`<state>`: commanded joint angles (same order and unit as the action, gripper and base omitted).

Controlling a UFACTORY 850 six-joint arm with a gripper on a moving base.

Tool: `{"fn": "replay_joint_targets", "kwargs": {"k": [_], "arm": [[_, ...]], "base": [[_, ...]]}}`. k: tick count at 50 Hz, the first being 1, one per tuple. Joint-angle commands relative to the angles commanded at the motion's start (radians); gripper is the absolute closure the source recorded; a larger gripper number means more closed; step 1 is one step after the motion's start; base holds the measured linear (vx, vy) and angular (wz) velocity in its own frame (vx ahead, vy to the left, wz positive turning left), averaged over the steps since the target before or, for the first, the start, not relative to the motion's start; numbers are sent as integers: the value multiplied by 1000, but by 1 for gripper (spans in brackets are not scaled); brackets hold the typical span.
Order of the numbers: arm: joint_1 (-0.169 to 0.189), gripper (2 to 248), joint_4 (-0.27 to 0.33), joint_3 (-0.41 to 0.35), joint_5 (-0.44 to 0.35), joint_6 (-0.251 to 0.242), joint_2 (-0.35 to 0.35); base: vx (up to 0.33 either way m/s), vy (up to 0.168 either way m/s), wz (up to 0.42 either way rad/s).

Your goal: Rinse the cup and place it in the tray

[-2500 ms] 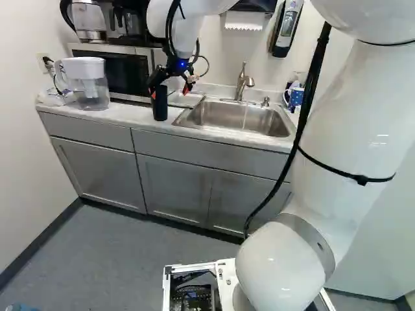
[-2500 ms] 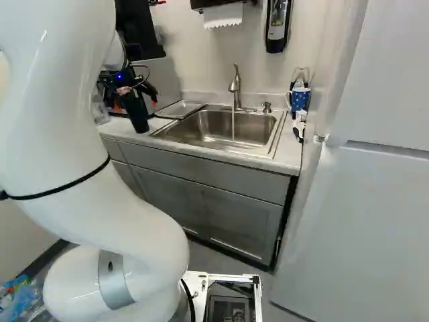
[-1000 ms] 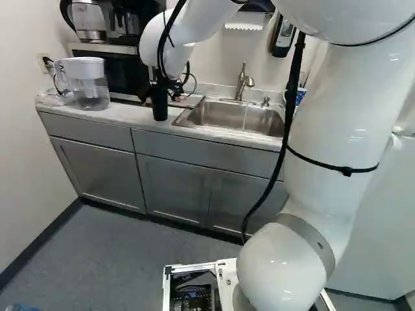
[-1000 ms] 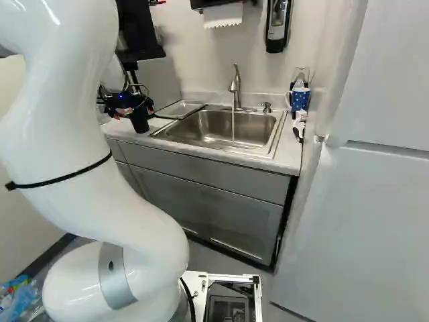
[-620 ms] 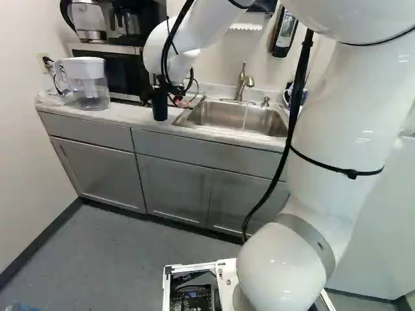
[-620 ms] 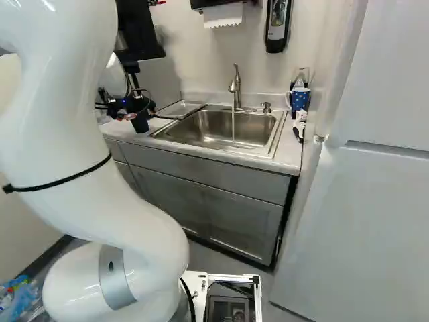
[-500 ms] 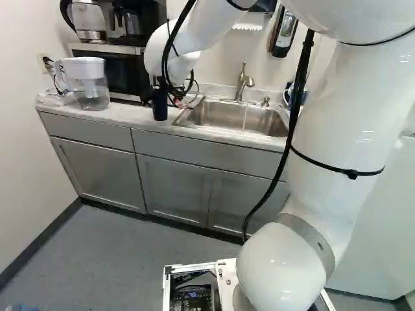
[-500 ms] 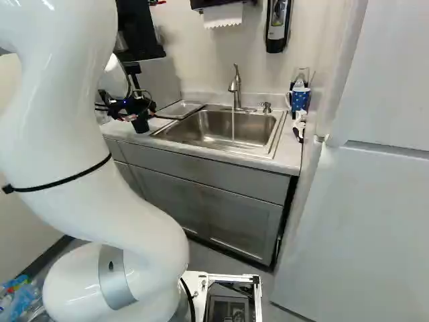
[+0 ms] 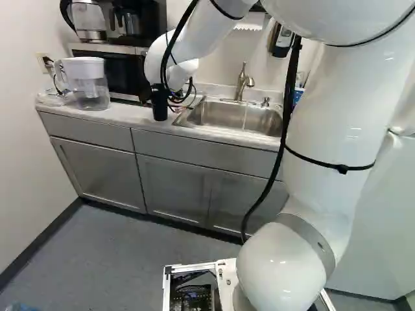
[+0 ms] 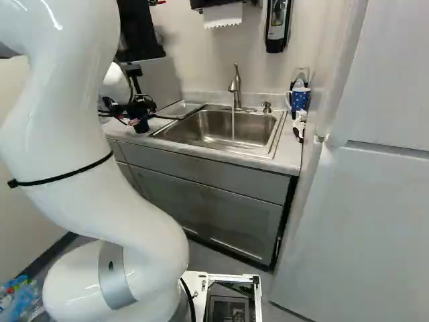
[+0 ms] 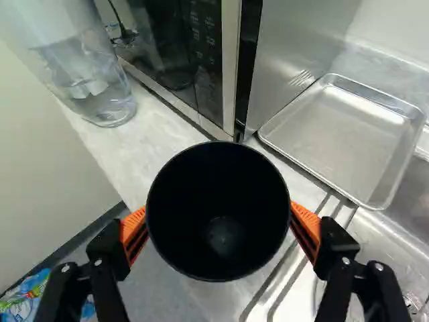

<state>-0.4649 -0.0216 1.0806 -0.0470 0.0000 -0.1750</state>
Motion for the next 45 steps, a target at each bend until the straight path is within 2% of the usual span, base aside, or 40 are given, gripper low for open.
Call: {"fn": "replay_joint_targets", "kwargs": {"k": [26, 45], "arm": [[-11, 3, -16, -53, -164, 0, -6], [-17, 3, -28, -119, -284, 0, 15]], "base": [[0, 0, 0], [0, 0, 0]]}}
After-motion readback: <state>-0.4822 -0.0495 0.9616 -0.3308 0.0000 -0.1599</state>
